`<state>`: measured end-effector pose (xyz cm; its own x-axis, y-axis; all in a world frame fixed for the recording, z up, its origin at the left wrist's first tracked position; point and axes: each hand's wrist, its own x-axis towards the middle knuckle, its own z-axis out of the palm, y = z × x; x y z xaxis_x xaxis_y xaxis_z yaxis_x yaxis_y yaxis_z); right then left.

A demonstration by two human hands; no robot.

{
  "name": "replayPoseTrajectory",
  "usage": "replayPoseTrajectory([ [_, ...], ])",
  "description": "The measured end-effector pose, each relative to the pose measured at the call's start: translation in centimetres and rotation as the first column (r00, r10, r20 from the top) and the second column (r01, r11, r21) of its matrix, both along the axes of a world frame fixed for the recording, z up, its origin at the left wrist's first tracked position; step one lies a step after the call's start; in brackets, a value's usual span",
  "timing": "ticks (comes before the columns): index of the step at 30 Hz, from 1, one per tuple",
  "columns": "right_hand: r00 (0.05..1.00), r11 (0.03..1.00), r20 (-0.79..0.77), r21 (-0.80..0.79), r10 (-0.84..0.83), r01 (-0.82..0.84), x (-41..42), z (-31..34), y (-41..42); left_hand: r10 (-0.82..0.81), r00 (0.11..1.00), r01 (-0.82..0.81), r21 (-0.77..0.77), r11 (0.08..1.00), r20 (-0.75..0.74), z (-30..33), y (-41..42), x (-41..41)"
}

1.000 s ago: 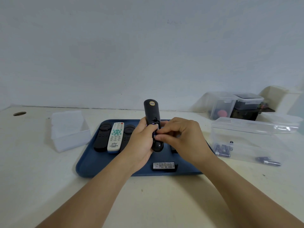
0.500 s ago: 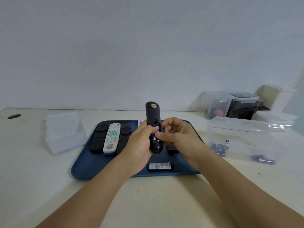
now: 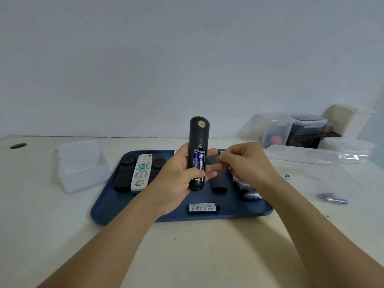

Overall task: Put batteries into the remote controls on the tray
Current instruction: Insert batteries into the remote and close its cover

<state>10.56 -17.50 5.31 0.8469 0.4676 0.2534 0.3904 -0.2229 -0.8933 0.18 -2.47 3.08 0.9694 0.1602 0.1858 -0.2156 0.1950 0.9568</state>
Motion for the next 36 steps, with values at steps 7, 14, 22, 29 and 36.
replayPoseTrajectory([
  [7,0.973,0.922,-0.014,-0.315,0.232,-0.224,-0.6,0.2,0.1,0.067,0.997,-0.064,-0.095,0.993,0.025,0.1,1.0,0.4],
  [14,0.819,0.667,0.174,-0.682,0.546,-0.300,-1.6,-2.1,1.3,0.209,0.978,-0.204,-0.207,0.957,0.001,0.3,2.2,0.8],
  [22,0.892,0.868,-0.088,-0.206,0.443,-0.451,-1.5,-0.2,0.3,0.206,0.975,-0.220,-0.417,0.882,-0.079,0.2,1.8,1.2],
  [29,0.782,0.882,-0.408,0.205,0.471,-0.425,-2.4,-0.5,1.4,0.146,0.988,-0.149,-0.423,0.894,-0.040,0.5,1.3,1.0],
  [36,0.793,0.915,-0.475,0.319,0.381,-0.249,-2.2,-1.1,1.9,0.069,0.998,-0.060,-0.396,0.916,0.010,0.1,0.2,1.1],
])
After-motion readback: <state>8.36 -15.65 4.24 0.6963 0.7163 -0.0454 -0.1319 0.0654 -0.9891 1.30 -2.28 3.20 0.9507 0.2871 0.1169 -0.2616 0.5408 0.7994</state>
